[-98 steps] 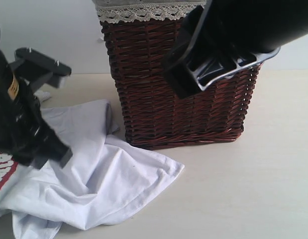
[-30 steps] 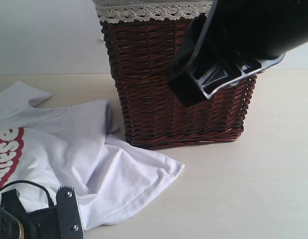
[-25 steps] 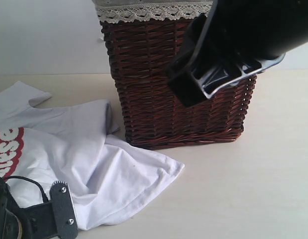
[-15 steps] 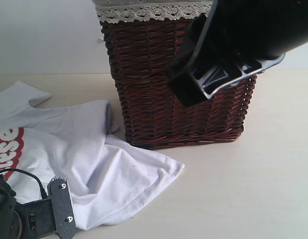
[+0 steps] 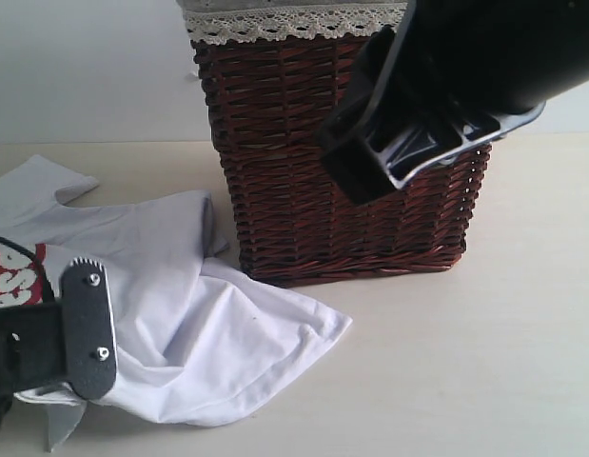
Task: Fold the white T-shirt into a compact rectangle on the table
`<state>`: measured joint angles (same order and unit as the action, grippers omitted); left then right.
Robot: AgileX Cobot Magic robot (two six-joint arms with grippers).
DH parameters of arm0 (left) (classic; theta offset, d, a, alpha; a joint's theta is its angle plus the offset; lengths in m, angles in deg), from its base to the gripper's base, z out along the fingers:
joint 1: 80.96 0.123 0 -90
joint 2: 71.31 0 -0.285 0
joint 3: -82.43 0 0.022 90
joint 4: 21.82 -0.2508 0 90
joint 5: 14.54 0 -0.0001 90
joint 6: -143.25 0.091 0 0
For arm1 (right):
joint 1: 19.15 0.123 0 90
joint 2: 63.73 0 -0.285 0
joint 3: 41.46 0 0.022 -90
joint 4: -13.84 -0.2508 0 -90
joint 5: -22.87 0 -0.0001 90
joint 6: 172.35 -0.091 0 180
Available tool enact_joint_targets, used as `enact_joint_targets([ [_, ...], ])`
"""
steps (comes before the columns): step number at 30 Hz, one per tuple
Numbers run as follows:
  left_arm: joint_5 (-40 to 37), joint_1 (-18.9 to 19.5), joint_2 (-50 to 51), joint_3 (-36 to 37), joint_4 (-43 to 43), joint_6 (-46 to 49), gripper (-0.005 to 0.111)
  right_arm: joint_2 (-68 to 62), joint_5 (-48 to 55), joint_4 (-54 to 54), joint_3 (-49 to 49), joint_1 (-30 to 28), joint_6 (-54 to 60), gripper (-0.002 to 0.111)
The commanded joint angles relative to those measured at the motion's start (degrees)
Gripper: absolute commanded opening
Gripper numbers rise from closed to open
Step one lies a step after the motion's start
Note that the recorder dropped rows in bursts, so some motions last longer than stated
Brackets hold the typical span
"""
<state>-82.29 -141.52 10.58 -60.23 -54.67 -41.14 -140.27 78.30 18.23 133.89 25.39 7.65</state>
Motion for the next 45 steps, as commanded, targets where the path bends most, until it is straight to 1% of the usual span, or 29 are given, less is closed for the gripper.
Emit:
enact_joint_targets([
  [1, -2.22, -0.36, -5.43, -3.00, 0.24, 5.57, 0.000, 0.26, -0.72, 0.18, -0.18, -0.34, 0.42, 0.029],
  [3, -2.22, -0.36, -7.31, -3.55, 0.35, 8.11, 0.000, 0.26, -0.71, 0.29, -0.18, -0.34, 0.42, 0.029],
  [12, -2.22, -0.36, -13.44, -4.81, 0.60, 12.08, 0.000, 0.00, -0.71, 0.56, -0.18, -0.34, 0.42, 0.029],
  [15, -2.22, -0.36, -14.90, -6.19, 2.73, 12.37, 0.000, -0.60, -0.84, 0.56, -0.18, -0.34, 0.42, 0.029],
  [18, -2.22, -0.36, -16.39, -7.37, 5.84, 14.97, 0.000, -1.11, -1.34, 0.56, -0.18, -0.34, 0.42, 0.029],
  [25, -2.22, -0.36, -19.11, -9.94, 7.24, 16.58, 0.000, -1.89, -1.35, 0.56, -0.18, -0.34, 0.42, 0.029],
  [29, -2.22, -0.36, -21.55, -12.48, 10.33, 18.89, 0.000, -1.89, -1.35, 0.56, -0.18, -0.34, 0.42, 0.029],
  [32, -2.22, -0.36, -23.39, -13.82, 10.99, 19.20, 0.000, -1.89, -1.35, 0.56, -0.18, -0.34, 0.42, 0.029],
  [41, -2.22, -0.36, -28.27, -14.22, 12.13, 20.46, 0.000, -1.89, -1.35, 0.56, -0.18, -0.34, 0.42, 0.029],
  [45, -2.22, -0.36, -30.38, -14.22, 15.82, 20.46, 0.000, -1.89, -1.35, 0.56, -0.18, -0.34, 0.42, 0.029],
])
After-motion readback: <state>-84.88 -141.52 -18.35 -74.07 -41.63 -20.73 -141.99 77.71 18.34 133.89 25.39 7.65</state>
